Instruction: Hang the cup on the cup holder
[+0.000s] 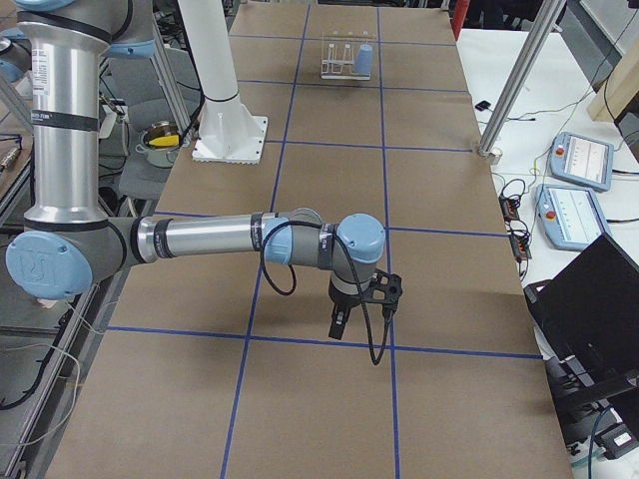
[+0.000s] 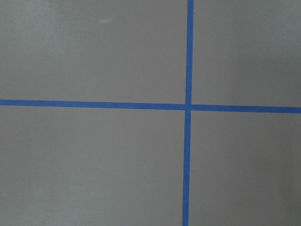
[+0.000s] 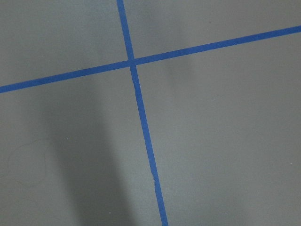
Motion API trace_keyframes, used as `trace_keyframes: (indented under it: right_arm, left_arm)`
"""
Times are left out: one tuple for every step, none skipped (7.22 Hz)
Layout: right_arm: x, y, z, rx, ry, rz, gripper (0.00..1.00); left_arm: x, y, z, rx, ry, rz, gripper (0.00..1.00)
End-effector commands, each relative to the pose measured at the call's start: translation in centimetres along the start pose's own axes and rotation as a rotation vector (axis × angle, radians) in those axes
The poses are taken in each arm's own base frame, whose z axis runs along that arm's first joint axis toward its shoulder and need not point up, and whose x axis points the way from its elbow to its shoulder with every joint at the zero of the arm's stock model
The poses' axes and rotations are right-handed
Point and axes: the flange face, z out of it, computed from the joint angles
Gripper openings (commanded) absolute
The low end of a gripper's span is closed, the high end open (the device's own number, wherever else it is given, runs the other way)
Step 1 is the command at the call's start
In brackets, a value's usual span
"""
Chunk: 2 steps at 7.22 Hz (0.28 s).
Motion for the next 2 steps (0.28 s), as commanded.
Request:
trace_keyframes:
  right_arm:
    - [0.04,0.06,-0.22,0.005,-0.001,0.002,1.00]
    - [0.10,0.06,-0.17,0.004,-0.001,0.003,1.00]
  left_arm:
    - [-0.02,0.01,0.10,-0.002,-0.001,-0.001,0.99]
    - [-0.07,0.09,0.16,-0.003,-0.001,-0.002,0.99]
